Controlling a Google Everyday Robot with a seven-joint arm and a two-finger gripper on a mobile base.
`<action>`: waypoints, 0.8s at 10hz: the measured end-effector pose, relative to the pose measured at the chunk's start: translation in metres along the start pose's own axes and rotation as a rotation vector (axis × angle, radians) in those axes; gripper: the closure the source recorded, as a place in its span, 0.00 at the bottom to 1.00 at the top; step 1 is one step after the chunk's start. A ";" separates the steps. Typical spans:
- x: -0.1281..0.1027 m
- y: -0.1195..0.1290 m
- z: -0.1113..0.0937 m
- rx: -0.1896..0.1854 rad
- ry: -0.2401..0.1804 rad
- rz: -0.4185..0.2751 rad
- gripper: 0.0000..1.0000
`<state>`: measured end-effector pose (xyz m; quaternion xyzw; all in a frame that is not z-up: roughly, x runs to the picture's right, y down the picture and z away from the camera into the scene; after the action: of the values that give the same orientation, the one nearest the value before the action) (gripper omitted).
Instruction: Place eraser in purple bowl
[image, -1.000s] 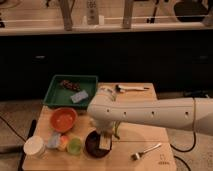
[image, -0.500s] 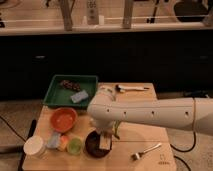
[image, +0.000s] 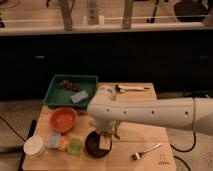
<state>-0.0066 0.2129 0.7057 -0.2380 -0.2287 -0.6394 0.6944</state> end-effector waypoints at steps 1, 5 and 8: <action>0.000 0.000 0.000 0.000 0.000 0.000 0.95; 0.000 0.001 0.000 0.002 -0.004 -0.005 0.95; 0.000 0.001 0.000 0.004 -0.006 -0.007 0.95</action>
<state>-0.0057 0.2131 0.7052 -0.2380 -0.2329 -0.6406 0.6919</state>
